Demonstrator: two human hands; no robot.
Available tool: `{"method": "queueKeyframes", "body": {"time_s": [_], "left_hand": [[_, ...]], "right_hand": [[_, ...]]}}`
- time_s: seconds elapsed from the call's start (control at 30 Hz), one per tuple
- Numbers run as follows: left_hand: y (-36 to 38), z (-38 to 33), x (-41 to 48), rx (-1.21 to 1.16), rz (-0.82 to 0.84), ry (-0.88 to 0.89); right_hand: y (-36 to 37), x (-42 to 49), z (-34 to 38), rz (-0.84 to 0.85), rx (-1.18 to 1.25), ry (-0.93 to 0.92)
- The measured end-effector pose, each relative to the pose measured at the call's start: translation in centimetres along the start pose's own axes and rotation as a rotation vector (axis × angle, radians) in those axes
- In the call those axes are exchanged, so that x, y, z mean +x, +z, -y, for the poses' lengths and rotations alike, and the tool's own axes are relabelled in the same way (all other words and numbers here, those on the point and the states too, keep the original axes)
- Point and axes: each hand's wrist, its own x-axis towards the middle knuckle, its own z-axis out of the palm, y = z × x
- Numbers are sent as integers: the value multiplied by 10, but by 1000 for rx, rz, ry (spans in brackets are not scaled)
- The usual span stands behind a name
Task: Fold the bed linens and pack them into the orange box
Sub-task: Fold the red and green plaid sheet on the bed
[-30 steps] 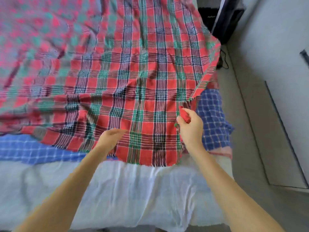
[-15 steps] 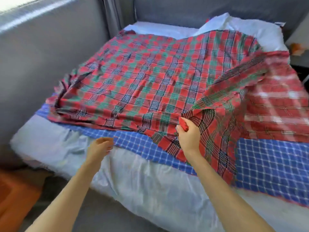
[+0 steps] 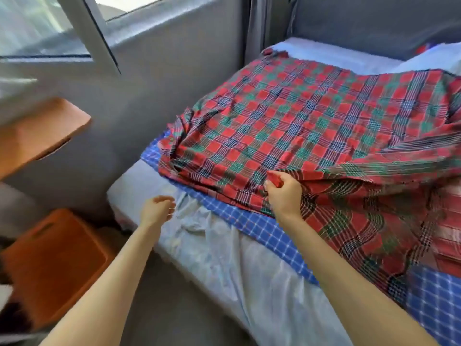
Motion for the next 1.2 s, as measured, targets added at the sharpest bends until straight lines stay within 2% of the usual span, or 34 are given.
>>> {"method": "queueKeyframes", "body": {"time_s": [0.2,0.37,0.47,0.63,0.73,0.93,1.1,1.2], "left_hand": [[-27,-26,82,-9,-94,6],[-38,-48,178,12,-106,31],[-42,-65,261,66,-53,17],[-36,-86,378,294,28,22],[-25,-94,437,352,55,3],[5,-99,513,464,100,2],[47,-98,574,452,59,-38],[69,-98,619,530,36,57]], "right_hand": [[100,29,55,141,5,-67],[183,70,87,104,20,-90],[252,100,105,93,15,-92],[340,160,104,71,-248,39],[360,197,88,61,-476,134],[380,254,54,36,-766,244],[404,300,27,85,-835,254],[414,324,10,140,-808,251]]}}
